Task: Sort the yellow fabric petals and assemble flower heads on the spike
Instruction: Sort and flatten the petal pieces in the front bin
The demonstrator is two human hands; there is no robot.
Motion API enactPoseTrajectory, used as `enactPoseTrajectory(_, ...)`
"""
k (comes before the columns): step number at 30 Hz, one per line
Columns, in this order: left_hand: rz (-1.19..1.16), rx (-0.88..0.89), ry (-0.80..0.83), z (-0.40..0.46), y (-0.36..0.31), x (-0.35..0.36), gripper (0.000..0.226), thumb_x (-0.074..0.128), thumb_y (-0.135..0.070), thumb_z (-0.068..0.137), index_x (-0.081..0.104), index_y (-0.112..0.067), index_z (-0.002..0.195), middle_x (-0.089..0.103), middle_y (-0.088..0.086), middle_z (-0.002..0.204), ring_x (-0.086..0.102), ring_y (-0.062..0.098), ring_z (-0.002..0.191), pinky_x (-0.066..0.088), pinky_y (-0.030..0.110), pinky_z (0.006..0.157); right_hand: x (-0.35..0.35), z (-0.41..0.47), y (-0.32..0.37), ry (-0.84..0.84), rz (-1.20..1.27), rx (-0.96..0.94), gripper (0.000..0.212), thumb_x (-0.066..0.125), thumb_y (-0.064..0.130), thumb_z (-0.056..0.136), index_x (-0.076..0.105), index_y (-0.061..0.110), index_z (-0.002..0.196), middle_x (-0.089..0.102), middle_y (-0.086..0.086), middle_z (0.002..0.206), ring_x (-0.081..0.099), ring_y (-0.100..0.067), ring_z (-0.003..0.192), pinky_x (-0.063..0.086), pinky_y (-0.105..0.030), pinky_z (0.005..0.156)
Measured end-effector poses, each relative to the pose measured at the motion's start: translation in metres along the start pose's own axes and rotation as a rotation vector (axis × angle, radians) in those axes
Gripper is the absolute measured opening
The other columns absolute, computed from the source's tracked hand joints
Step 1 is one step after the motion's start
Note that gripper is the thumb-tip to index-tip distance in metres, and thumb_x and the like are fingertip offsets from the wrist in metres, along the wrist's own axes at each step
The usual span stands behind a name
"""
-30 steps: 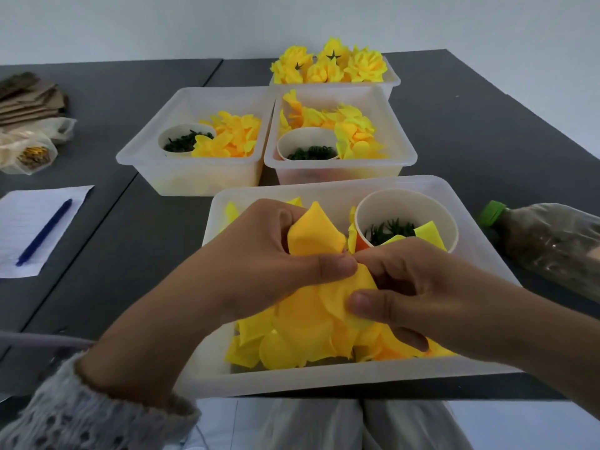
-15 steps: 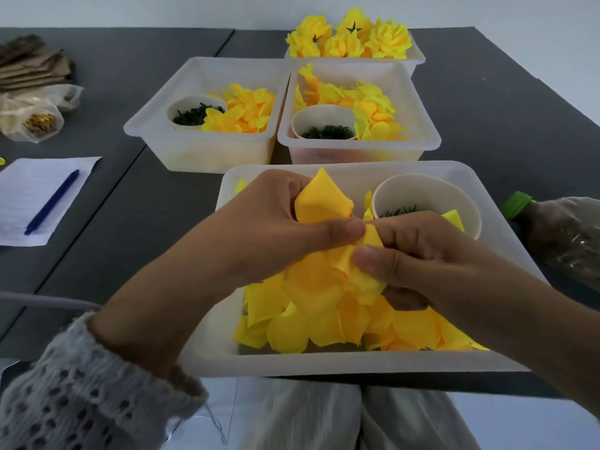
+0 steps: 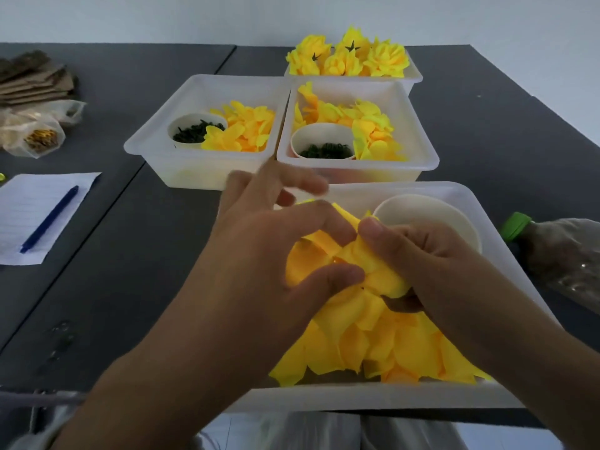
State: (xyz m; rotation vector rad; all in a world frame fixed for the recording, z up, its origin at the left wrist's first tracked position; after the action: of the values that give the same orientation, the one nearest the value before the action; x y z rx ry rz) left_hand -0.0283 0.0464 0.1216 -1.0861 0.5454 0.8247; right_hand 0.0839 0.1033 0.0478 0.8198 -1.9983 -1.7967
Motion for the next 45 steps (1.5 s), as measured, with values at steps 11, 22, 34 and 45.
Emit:
enactPoseTrajectory(11,-0.136,0.134,0.108,0.010,-0.005,0.011,0.012,0.059,-0.035,0.090,0.060,-0.031,0.078,0.061,-0.017,0.068,0.061,0.000,0.068,0.043,0.007,0.063,0.002,-0.002,-0.016,0.076,0.120,0.069,0.100,0.058,0.090,0.044,0.042,-0.003,0.076,0.033,-0.008,0.057,0.028,-0.030,0.056,0.036,-0.033,0.060)
enactPoseTrajectory(22,-0.401,-0.193,-0.079,0.013,0.021,0.012,0.016,0.061,-0.046,0.076,0.067,-0.032,0.076,0.062,-0.013,0.081,0.062,0.006,0.082,0.052,0.019,0.064,-0.005,-0.011,0.019,-0.196,-0.285,-0.191,0.049,0.051,0.058,0.087,0.055,0.011,0.071,0.042,-0.002,0.048,0.039,-0.012,0.043,0.035,-0.025,0.041)
enactPoseTrajectory(34,-1.119,-0.539,-0.027,0.000,0.055,0.041,0.032,0.056,-0.038,0.080,0.072,-0.021,0.059,0.064,-0.004,0.056,0.062,0.008,0.050,0.050,0.020,0.049,-0.007,-0.037,0.035,-0.374,-0.404,-0.295,0.049,0.041,0.061,0.079,0.047,0.014,0.064,0.043,-0.003,0.049,0.040,-0.013,0.044,0.034,-0.031,0.041)
enactPoseTrajectory(45,-1.018,-0.518,-0.084,-0.003,0.045,0.045,0.034,0.058,-0.043,0.080,0.075,-0.014,0.074,0.069,0.009,0.067,0.068,0.026,0.066,0.060,0.038,0.061,-0.013,-0.040,0.030,-0.371,-0.349,-0.269,0.050,0.042,0.062,0.074,0.049,0.013,0.063,0.041,0.000,0.046,0.039,-0.012,0.043,0.032,-0.029,0.040)
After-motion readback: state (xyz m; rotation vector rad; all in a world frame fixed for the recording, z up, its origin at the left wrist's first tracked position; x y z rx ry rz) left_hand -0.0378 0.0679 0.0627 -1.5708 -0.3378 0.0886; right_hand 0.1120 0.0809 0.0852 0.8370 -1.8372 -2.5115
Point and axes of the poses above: each hand's wrist, its own z-axis towards the middle knuckle, its own x-axis out of the palm, y = z × x, the point moved 10 cm from there along z, towards the middle knuckle
